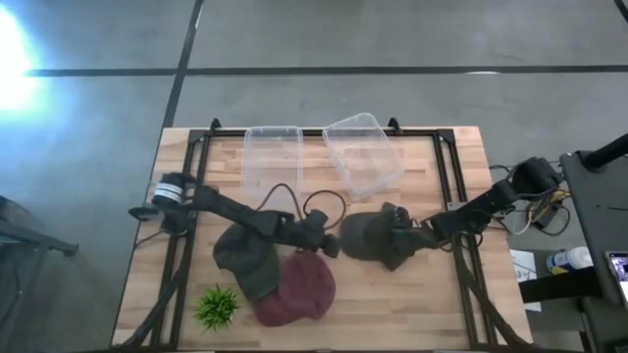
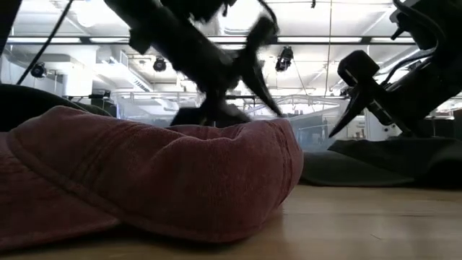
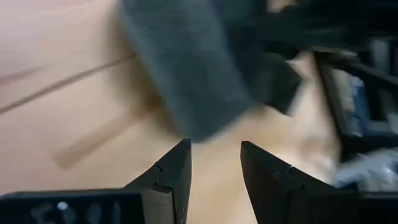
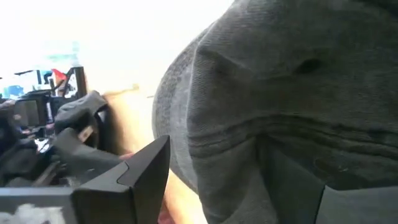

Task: Pick & Place hat
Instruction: Put the right black cap into the right transparent bin

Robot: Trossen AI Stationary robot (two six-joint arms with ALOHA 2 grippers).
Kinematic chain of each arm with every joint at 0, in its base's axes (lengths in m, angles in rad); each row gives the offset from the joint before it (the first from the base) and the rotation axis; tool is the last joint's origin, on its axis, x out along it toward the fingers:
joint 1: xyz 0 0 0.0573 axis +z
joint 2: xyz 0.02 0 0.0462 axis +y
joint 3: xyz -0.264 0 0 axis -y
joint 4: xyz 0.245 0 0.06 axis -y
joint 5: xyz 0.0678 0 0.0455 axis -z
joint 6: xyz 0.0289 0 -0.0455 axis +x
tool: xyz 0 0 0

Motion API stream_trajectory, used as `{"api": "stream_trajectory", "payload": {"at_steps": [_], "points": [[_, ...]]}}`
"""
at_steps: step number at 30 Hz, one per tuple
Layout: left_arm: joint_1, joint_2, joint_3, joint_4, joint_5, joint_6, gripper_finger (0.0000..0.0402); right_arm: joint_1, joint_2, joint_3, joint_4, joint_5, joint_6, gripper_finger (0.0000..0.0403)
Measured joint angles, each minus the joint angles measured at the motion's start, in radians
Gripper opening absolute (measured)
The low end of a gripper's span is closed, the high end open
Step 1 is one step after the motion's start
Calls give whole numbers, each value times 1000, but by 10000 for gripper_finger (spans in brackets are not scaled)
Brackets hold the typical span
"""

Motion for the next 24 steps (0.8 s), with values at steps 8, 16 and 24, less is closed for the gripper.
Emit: {"api": "stream_trajectory", "payload": {"at_steps": [8,16,24], "points": [[6,75,11,9,-60,-79,149,0,51,9,9,-82,6,233],[23,94,10,45,-81,-34,149,1,113,11,97,-114,5,233],[28,171,10,273,-46,-7,149,-16,170,80,102,-142,-20,233]]}}
